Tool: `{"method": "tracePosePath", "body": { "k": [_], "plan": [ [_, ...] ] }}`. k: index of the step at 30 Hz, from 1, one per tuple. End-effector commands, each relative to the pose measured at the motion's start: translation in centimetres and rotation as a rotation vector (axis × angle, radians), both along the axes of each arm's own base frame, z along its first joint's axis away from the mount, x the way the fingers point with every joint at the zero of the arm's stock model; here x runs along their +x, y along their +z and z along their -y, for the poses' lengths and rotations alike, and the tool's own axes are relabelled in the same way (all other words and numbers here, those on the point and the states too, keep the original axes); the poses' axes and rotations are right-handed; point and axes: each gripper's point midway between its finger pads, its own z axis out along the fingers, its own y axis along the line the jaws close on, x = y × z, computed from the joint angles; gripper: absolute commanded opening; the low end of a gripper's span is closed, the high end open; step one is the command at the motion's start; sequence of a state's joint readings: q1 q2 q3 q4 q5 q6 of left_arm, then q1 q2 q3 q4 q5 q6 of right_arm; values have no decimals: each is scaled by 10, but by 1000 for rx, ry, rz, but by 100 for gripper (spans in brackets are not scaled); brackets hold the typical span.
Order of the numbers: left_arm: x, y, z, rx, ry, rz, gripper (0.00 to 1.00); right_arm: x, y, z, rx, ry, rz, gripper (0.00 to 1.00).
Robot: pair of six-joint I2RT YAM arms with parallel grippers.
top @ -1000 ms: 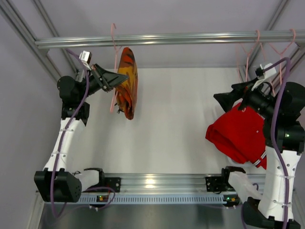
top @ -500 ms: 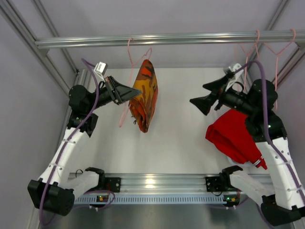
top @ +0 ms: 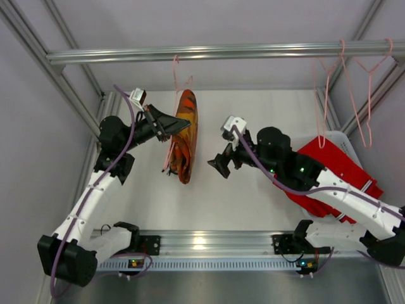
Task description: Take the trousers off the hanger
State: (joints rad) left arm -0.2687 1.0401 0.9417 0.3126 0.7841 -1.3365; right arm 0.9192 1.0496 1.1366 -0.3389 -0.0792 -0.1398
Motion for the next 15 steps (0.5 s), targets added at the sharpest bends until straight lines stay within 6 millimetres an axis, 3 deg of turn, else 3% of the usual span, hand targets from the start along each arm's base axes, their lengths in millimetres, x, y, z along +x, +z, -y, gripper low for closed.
{"method": "tracePosePath", "body": {
  "k": [1, 8, 15],
  "plan": [
    [-26, 73, -8, -110, 35, 295, 0, 11, 29, -25, 81, -71, 120, 100],
    [-29, 78, -7, -114, 33, 286, 0, 8, 25, -73, 179, -72, 49, 99],
    [-39, 97, -6, -134, 15, 325, 0, 6, 27, -94, 255, -17, 82, 100]
  ]
}}
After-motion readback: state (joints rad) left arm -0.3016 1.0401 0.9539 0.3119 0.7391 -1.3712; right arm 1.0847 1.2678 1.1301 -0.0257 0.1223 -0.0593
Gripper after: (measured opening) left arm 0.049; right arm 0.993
